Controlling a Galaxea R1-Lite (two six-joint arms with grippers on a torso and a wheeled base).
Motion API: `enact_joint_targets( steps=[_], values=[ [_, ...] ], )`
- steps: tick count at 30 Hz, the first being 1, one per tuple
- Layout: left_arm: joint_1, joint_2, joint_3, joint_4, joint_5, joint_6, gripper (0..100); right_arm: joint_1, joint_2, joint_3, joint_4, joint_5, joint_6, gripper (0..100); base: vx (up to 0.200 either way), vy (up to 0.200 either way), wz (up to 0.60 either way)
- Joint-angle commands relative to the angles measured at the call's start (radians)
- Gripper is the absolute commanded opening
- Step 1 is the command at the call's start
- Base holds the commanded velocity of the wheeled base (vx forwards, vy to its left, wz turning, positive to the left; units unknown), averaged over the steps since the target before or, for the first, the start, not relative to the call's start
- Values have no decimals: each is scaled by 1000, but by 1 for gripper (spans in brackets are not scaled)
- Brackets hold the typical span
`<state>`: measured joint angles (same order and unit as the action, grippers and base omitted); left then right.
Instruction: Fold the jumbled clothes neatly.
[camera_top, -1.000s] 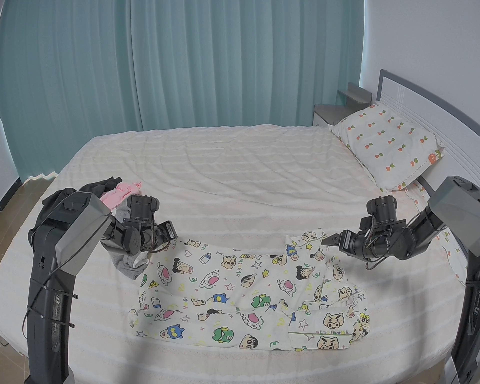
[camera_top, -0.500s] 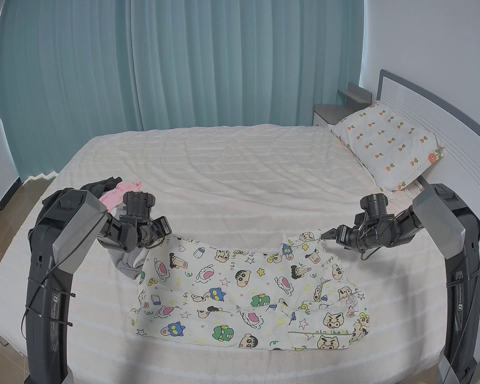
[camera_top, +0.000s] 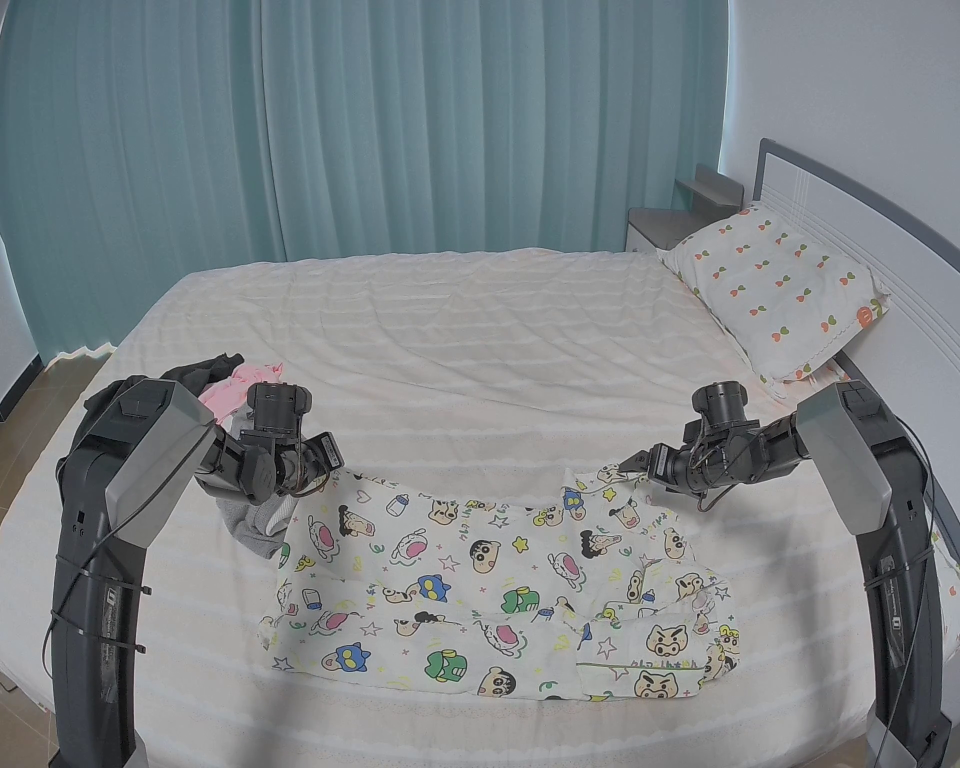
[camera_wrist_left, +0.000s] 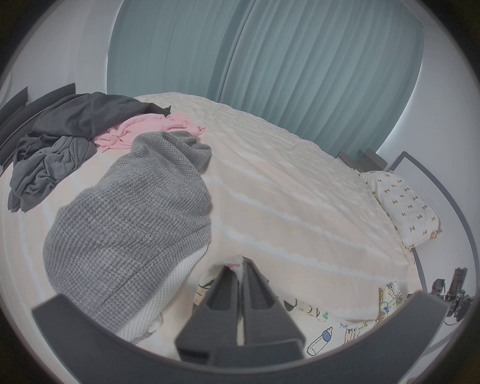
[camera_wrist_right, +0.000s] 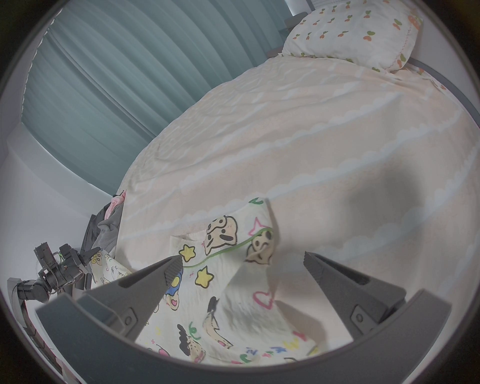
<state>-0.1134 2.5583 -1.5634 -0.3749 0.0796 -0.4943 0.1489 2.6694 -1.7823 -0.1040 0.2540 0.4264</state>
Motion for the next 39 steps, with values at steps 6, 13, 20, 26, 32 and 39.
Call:
enact_joint_targets(
  steps=[6, 13, 20, 26, 32, 39],
  values=[
    [0, -3, 5, 1, 0, -1, 0, 26, 90, -106, 56, 1, 2, 100, 0, 0, 0],
    [-2, -3, 8, 2, 0, -1, 0, 26, 89, -124, 56, 1, 31, 0, 0, 0, 0],
    [-3, -20, 14, 4, 14, 2, 0, 14, 29, -98, 46, 1, 98, 0, 0, 0, 0],
    [-5, -55, 23, 50, 25, 10, 0, -3, -22, -45, 1, 11, 109, 0, 0, 0, 0],
    [-6, -66, 23, 88, 34, 5, 0, -9, -69, 57, -138, 11, 111, 0, 0, 0, 0],
    [0, -75, 26, 76, 71, -12, 0, -19, -117, 175, -275, 44, 115, 0, 0, 0, 0]
  ],
)
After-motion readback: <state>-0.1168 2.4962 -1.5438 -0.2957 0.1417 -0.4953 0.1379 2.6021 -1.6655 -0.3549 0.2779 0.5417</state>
